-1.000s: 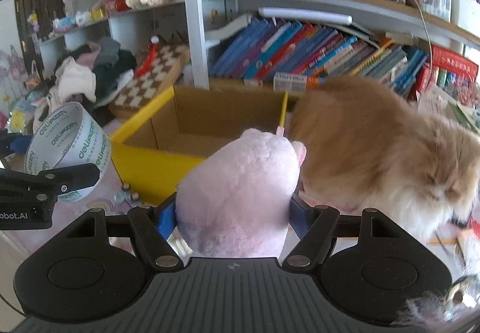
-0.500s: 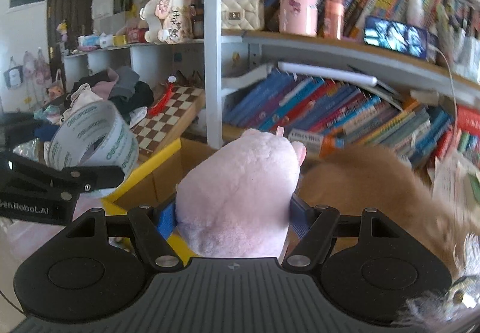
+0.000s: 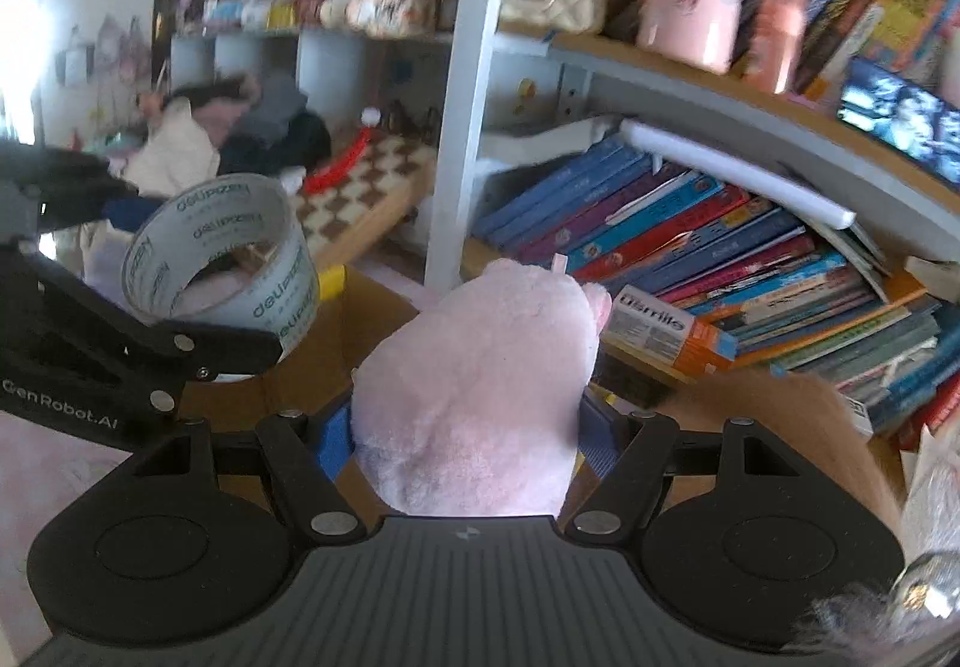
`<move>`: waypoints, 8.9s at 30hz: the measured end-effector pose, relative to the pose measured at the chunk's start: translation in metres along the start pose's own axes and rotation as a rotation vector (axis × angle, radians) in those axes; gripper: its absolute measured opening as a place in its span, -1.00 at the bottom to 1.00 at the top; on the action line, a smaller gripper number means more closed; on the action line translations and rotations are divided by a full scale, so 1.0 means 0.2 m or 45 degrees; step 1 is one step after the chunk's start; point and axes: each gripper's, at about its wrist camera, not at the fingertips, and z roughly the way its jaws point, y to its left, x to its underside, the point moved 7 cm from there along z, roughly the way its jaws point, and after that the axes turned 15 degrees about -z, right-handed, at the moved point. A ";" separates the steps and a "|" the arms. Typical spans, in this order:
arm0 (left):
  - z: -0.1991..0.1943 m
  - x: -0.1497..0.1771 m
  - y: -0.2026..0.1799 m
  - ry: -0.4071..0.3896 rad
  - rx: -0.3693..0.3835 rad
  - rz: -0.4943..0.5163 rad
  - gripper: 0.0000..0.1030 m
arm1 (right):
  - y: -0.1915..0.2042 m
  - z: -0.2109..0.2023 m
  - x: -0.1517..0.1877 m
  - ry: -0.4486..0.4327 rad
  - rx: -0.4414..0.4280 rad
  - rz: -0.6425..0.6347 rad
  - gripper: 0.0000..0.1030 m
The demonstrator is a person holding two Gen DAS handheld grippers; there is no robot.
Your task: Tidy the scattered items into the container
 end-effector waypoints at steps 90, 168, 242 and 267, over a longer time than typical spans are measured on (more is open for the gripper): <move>-0.18 -0.05 0.01 0.000 0.021 0.373 0.86 | 0.21 -0.12 -0.21 -0.040 -0.196 -0.671 0.70; -1.09 1.14 0.22 0.087 -0.034 -0.140 0.95 | 1.29 -0.94 0.59 0.234 0.242 0.301 0.78; -0.86 1.11 0.25 0.149 -0.108 -0.191 0.95 | 1.16 -0.75 0.63 0.267 0.200 0.341 0.86; -0.78 1.09 0.28 0.154 -0.120 -0.239 0.93 | 1.15 -0.59 0.59 0.307 0.080 0.270 0.73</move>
